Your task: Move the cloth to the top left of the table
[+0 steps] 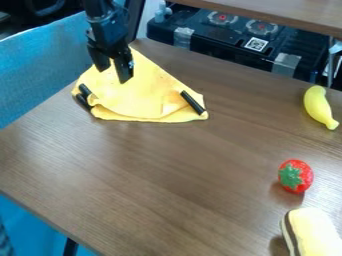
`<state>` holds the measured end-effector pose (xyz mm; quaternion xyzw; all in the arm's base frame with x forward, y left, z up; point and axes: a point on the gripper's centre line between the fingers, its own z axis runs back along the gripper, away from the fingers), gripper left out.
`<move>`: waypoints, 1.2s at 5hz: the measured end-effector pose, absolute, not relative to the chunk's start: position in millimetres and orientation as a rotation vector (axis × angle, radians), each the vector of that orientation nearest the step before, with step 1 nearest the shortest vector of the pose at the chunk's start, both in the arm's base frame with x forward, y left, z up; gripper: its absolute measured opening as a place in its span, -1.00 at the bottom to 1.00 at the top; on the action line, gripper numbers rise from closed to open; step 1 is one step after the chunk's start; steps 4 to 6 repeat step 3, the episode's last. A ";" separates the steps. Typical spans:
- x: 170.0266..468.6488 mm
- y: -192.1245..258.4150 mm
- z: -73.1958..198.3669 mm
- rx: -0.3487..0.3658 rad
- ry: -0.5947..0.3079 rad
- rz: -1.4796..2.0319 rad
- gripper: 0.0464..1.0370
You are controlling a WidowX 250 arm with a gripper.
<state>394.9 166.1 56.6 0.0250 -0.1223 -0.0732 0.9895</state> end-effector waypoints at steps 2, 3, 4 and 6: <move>380.3 131.9 22.1 0.040 -0.182 -0.223 0.93; 367.5 105.3 21.4 0.037 -0.184 -0.283 0.92; 367.5 105.3 21.4 0.037 -0.184 -0.283 0.92; 367.5 105.3 21.4 0.037 -0.184 -0.283 0.92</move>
